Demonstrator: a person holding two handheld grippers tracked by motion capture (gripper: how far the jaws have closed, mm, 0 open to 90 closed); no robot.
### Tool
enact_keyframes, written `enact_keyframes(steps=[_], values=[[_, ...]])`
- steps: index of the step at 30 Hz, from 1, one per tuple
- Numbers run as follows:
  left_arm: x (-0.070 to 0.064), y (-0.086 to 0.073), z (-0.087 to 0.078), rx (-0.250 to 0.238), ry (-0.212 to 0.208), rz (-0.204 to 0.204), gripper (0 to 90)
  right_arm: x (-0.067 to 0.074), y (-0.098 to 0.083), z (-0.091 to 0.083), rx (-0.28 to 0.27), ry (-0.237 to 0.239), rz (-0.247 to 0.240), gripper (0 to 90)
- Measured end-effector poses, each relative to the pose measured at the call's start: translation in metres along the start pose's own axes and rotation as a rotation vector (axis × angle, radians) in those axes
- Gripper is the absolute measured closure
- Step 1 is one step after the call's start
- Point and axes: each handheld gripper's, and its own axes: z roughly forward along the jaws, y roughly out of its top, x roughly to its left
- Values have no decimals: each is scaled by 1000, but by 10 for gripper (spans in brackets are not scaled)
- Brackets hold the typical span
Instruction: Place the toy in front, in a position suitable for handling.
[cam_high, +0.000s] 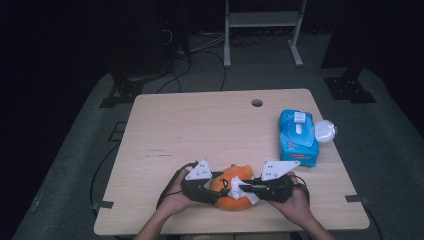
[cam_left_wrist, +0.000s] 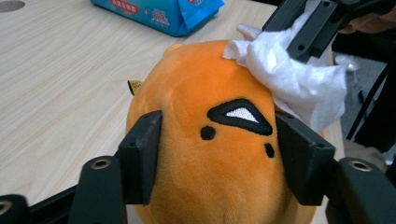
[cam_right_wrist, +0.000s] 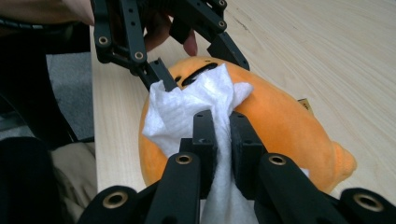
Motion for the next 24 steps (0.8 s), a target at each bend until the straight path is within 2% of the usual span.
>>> enact_keyframes(steps=[2, 5, 8, 11, 15, 16, 17, 19, 21, 23, 24], values=[[1, 0, -1, 2, -2, 2, 387, -1, 0, -1, 2, 3, 1, 821], [4, -1, -1, -4, -7, -13, 390, -5, -5, -7, 14, -18, 8, 823], [5, -1, -1, -6, -12, -23, 389, -12, -16, -18, 34, -51, 46, 823], [5, -1, 0, -6, -12, -23, 388, -13, -18, -22, 39, -61, 66, 824], [7, 0, 1, -2, -16, -29, 386, -10, -10, -18, 13, -26, 59, 824], [7, 0, 1, -4, -24, -35, 382, -8, -4, -11, -7, 19, 49, 824], [7, 0, 1, -4, -24, -35, 373, -8, -4, -11, -7, 19, 49, 824], [8, -2, 4, -9, -32, -54, 329, -7, -1, 3, 23, 28, 33, 825], [8, -3, 4, -12, -37, -58, 323, -11, -4, 7, 29, 46, 51, 825], [8, -1, 5, -12, -40, -60, 386, -12, -6, 6, 24, 54, 70, 825], [7, 1, 6, -5, -37, -55, 386, -13, -7, 5, 22, 54, 77, 825]])
